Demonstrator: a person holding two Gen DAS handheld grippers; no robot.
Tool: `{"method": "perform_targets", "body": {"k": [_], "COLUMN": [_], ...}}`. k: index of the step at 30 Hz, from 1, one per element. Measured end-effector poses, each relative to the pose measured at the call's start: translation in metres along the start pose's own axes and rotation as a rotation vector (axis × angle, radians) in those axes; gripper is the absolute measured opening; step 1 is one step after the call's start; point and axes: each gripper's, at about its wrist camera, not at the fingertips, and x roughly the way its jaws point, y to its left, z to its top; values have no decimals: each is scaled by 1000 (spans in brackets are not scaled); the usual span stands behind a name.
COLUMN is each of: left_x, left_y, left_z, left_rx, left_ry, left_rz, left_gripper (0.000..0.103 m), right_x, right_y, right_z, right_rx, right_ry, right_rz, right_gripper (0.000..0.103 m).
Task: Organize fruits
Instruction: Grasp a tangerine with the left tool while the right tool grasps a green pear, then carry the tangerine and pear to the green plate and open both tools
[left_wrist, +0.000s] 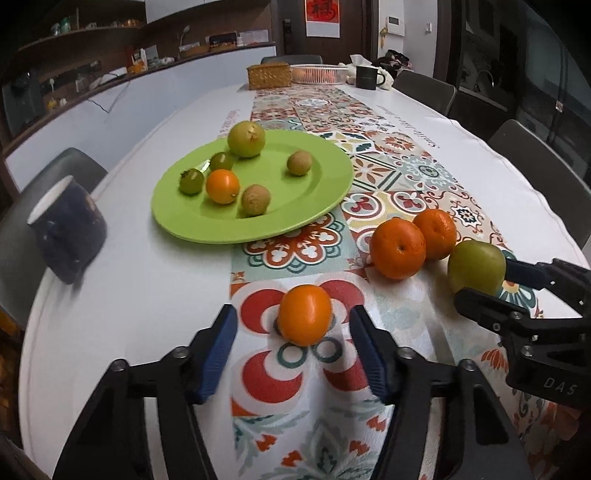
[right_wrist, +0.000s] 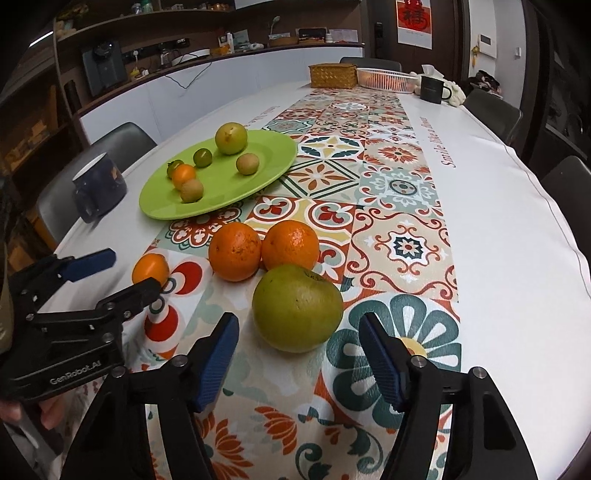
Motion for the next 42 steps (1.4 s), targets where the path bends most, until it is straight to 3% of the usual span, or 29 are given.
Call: {"method": "perform_targets", "body": {"k": [6,22,42], "left_x": [10,-2,-73], "left_y": [-1,-5,-3], "left_z": [3,3,8], "left_rx": [-35,-35,-49], "left_ry": [27,5,-116], "left_rz": [-40,-41,-36], "left_gripper": [32,31,31], "right_x": [8,1,-61], "right_y": [0,1,20], "right_z": [3,0,12], "right_rx": [13,6,-45], "right_ry": [9,-18,-161], "right_rz": [10,7,66], "right_gripper": [54,51,51]}}
